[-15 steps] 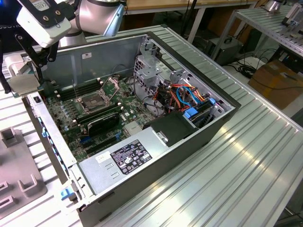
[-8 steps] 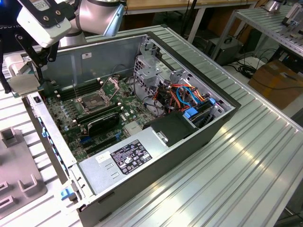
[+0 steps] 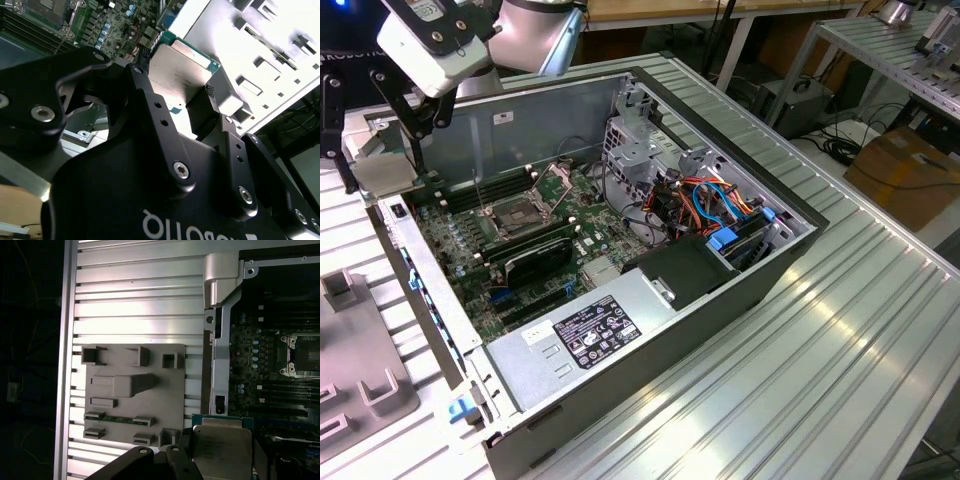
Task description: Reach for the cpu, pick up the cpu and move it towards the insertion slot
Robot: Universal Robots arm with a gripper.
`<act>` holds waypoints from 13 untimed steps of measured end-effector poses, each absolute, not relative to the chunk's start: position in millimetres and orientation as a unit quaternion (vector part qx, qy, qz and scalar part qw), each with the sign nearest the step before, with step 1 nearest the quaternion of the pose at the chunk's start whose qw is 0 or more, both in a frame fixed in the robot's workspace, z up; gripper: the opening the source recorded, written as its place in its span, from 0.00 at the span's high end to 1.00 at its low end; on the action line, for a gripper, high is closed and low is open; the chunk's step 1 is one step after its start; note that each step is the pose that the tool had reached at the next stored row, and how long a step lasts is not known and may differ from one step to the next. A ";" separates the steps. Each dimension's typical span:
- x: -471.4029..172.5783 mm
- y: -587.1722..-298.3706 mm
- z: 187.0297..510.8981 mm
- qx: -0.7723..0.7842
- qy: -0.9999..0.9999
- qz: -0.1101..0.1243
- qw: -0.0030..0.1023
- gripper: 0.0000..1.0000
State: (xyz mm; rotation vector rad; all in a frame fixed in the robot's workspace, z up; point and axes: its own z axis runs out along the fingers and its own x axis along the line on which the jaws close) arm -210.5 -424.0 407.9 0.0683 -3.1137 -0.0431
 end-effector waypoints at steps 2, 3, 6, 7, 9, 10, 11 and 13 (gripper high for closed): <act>-206.2 -424.0 407.9 0.022 -1.000 -0.014 0.013 0.45; -204.4 -424.0 407.9 0.022 -1.000 -0.014 0.013 0.45; -200.1 -424.0 407.9 0.022 -1.000 -0.014 0.013 0.45; -198.8 -424.0 407.9 0.022 -1.000 -0.014 0.013 0.45; -194.9 -424.0 407.9 0.022 -1.000 -0.014 0.013 0.45; -193.4 -424.0 407.9 0.022 -1.000 -0.014 0.013 0.45; -191.8 -424.0 407.9 0.022 -1.000 -0.014 0.013 0.45; -187.1 -424.0 407.9 0.022 -1.000 -0.014 0.013 0.45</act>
